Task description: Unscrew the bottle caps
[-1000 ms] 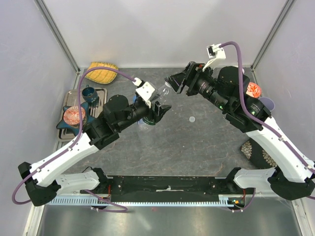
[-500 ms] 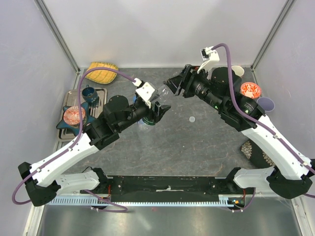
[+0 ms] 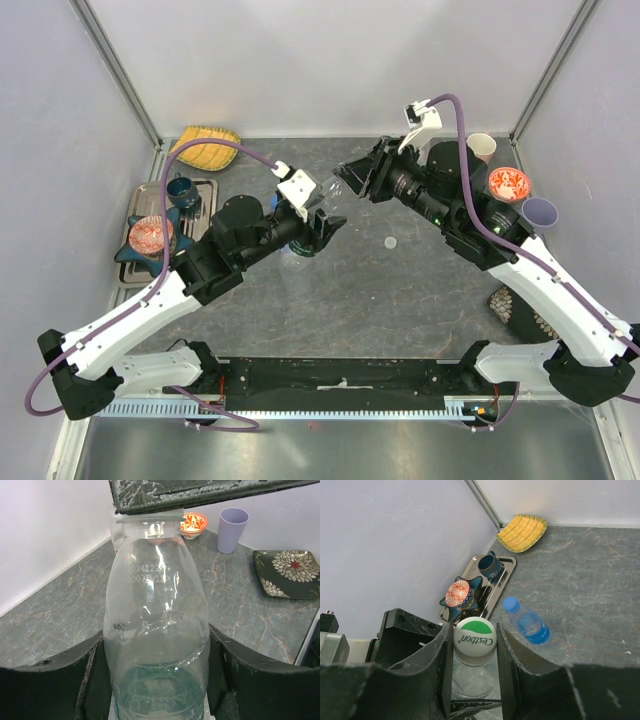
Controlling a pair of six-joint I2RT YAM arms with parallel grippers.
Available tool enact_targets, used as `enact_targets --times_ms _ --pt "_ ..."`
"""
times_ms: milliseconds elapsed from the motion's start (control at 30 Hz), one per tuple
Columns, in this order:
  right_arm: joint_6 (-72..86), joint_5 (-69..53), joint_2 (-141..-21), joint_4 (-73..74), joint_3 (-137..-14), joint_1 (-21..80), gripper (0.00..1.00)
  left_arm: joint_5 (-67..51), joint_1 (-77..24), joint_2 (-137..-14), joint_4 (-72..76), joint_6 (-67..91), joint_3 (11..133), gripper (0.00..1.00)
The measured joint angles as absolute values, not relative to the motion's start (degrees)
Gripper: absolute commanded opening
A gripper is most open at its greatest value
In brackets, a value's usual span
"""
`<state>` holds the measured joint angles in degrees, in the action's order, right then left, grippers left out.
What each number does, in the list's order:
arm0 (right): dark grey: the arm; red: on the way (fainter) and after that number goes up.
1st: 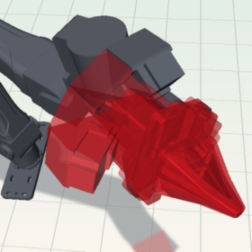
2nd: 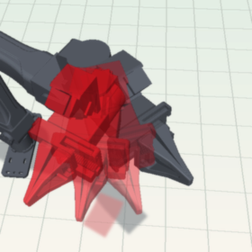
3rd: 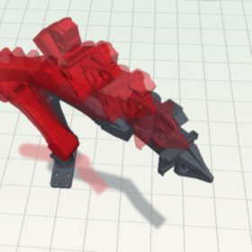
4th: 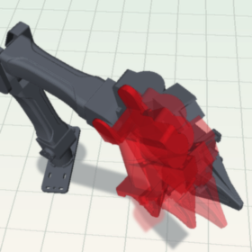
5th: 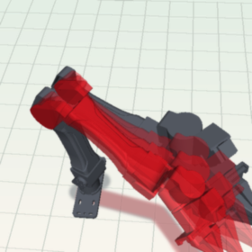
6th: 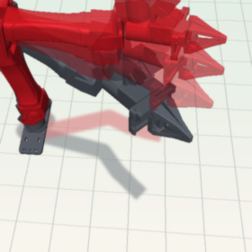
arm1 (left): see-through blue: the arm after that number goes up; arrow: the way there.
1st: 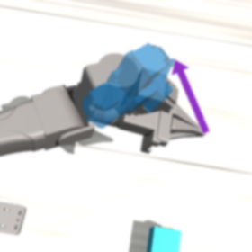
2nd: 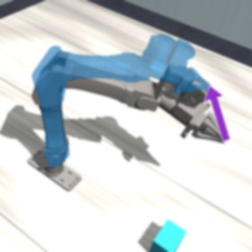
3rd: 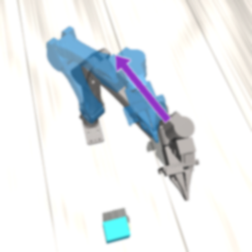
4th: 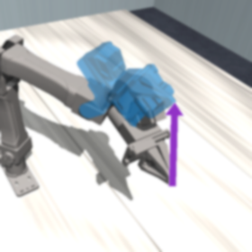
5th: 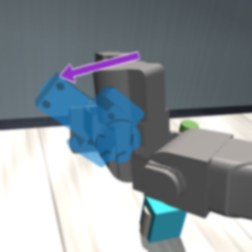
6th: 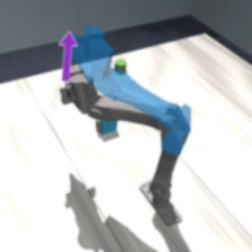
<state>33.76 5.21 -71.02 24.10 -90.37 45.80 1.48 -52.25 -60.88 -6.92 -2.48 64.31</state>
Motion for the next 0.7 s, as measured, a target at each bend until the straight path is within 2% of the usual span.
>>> enact_targets --times_ms 167,267,467,700 --pt "31.4 2.8 -68.9 22.1 -87.5 45.8 0.0 -1.3 -52.1 -60.4 -7.9 -2.5 64.3 0.42" --pt "28.3 -1.4 -66.7 21.5 -85.8 45.6 0.0 -7.6 -51.0 -59.8 -9.5 -2.3 64.8 0.42" --pt "20.6 -15.6 -60.9 16.9 -83.6 45.3 0.0 -32.1 -45.4 -58.8 -10.1 3.0 67.9 0.44" --pt "16.9 -32.1 -55.5 7.1 -78.0 45.2 0.0 -58.9 -42.0 -60.5 -0.9 16.8 68.1 0.46"
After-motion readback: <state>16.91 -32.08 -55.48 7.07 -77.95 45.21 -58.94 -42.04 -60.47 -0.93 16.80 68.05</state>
